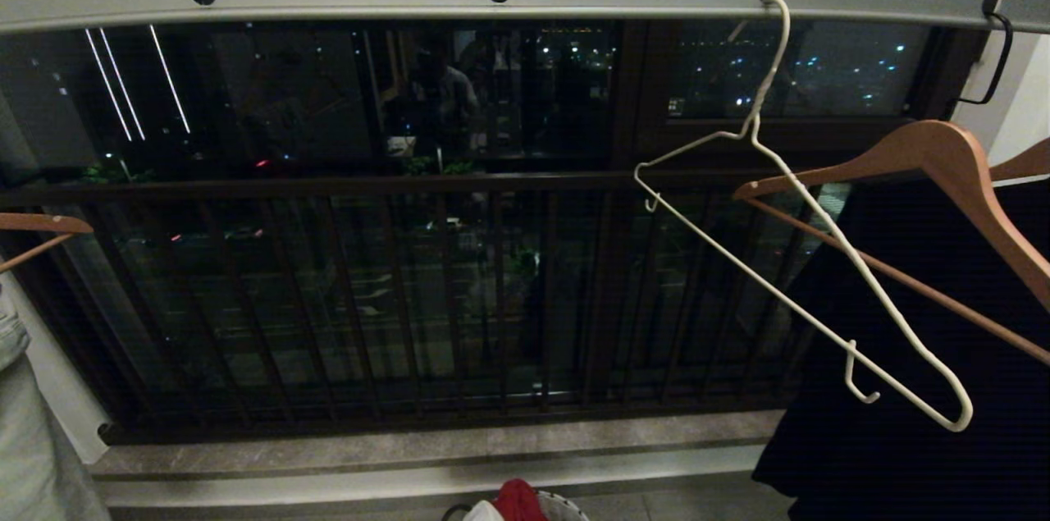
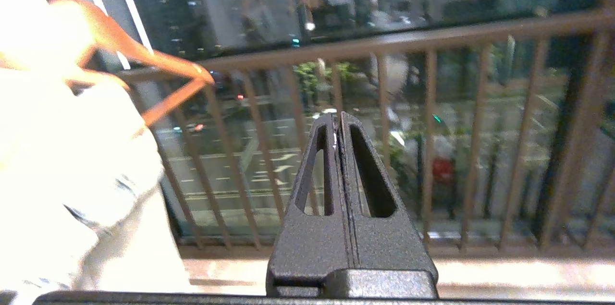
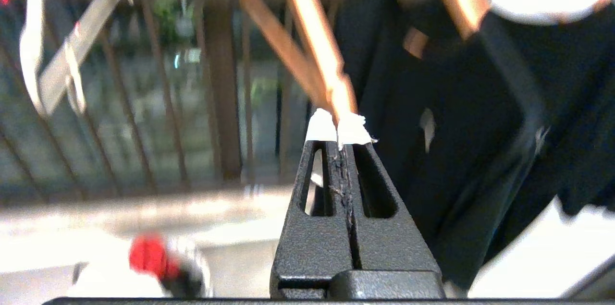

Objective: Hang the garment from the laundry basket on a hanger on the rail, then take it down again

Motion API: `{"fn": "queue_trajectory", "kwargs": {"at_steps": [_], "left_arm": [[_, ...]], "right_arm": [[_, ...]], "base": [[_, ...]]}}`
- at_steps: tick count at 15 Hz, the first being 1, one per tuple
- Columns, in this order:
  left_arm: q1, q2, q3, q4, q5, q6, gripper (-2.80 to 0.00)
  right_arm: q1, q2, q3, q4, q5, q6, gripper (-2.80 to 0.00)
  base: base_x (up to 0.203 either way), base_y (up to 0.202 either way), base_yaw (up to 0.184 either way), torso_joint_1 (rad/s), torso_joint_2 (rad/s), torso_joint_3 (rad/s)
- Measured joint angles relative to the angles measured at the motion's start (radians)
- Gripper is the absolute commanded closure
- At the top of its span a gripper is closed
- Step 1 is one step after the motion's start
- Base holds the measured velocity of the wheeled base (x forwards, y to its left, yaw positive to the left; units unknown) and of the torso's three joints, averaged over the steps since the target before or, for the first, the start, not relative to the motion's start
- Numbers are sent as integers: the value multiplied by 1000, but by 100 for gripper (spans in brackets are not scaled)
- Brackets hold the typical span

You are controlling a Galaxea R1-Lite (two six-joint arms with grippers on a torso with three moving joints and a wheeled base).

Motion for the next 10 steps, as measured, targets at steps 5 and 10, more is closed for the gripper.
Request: {"fn": "queue_trajectory", "kwargs": {"at_steps": [5,10], "left_arm": [[3,-185,180,2,-58,2,0],[3,-266,355,-5,-105,19,0]], "right_arm": [[-33,-204,316,-51,170,2,0],[-36,-265,640,-346,193,27,0]], "base": [[0,0,0,0,0,0],[0,0,0,0,0,0]]}}
